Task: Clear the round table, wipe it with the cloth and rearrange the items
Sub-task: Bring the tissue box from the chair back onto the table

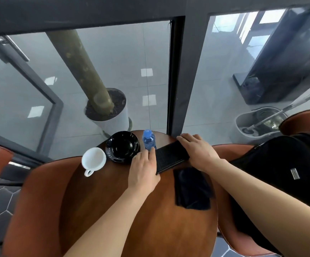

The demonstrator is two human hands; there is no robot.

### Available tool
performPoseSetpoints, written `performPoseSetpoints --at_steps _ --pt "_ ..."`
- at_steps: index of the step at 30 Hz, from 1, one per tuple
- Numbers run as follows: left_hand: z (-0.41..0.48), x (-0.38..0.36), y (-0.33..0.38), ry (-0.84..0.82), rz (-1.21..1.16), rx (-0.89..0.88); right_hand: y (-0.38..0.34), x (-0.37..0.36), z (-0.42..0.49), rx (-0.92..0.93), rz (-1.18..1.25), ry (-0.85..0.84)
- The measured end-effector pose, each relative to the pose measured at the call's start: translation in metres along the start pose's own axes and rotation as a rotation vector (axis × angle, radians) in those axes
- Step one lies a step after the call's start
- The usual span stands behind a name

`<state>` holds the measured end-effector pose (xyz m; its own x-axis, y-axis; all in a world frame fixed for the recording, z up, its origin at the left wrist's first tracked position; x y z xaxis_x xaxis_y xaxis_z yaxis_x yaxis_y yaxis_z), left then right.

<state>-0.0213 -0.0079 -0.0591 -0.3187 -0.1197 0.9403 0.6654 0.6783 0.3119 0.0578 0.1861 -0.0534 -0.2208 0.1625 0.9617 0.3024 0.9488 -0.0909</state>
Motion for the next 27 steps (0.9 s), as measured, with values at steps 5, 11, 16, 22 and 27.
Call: performPoseSetpoints --at_steps 5,11,16,22,27 --pt "0.005 -0.017 -0.001 -0.014 -0.021 -0.006 0.005 -0.015 0.004 -0.021 0.015 -0.075" --pt "0.002 -0.029 -0.006 0.002 -0.010 0.001 0.002 -0.021 0.006 -0.037 0.035 -0.093" --pt "-0.001 -0.030 -0.007 0.001 -0.016 -0.009 0.000 -0.023 0.007 -0.041 0.009 -0.077" --pt "-0.013 -0.028 -0.006 0.000 -0.038 -0.040 -0.009 -0.013 0.003 -0.036 -0.091 -0.072" --pt "-0.019 -0.018 -0.012 0.019 -0.048 -0.040 -0.025 -0.006 -0.009 -0.024 -0.043 0.009"
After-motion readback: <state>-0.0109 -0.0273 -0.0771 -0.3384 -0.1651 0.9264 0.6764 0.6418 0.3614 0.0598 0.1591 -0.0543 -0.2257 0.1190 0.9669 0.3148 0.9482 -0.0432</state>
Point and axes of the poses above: each hand's wrist, its own z-axis towards the middle knuckle, its own x-axis out of the back of the hand, y = z × x, the point moved 2 cm from there along z, towards the middle knuckle, and after that the axes turned 11 degrees about -z, right-handed, at the moved point
